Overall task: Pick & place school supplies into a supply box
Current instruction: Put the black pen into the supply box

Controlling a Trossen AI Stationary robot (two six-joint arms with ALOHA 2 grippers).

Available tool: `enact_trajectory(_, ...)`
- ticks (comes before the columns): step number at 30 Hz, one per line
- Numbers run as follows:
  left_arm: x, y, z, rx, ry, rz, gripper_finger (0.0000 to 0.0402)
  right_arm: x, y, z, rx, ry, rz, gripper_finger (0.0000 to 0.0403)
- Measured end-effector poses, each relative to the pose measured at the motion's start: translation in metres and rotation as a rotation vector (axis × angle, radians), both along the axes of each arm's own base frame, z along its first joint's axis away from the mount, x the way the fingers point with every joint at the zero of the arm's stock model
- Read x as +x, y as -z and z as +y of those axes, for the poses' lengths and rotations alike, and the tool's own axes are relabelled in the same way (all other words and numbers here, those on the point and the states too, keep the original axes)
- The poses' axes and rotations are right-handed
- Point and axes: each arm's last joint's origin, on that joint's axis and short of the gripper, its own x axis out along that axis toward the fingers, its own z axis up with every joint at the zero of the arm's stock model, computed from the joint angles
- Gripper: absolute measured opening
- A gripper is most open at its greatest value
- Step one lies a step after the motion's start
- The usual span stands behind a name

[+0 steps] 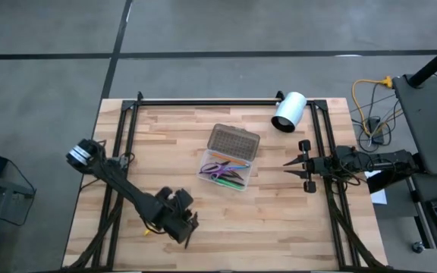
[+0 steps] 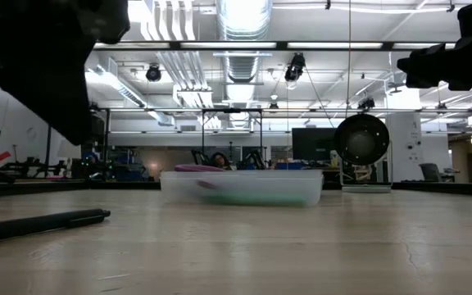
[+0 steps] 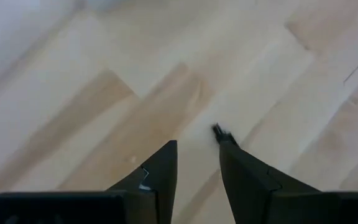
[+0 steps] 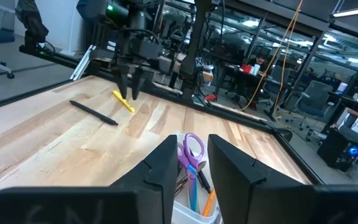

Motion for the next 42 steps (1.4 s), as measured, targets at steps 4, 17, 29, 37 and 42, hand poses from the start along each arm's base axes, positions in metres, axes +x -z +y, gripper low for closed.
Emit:
enact_trajectory(4,0.000,0.001,-0.007,-0.037,-0.010,0.021,0.0105,0.000,0.000,0.000,0.000,0.000,0.000,0.0085)
enact_trajectory(17,-0.009,0.005,-0.021,-0.212,-0.168,0.062,0.0105,0.000,0.000,0.000,0.000,0.000,0.000,0.0068)
enact_trajectory(29,0.012,0.016,-0.041,-0.272,-0.210,0.105,0.0105,0.000,0.000,0.000,0.000,0.000,0.000,0.0083)
enact_trajectory(37,0.042,0.011,-0.065,-0.247,-0.188,0.129,0.0105,0.000,0.000,0.000,0.000,0.000,0.001,0.0078)
enact_trajectory(42,0.049,0.007,-0.070,-0.183,-0.212,0.195,0.0105,0.000,0.000,0.000,0.000,0.000,0.001,0.0070)
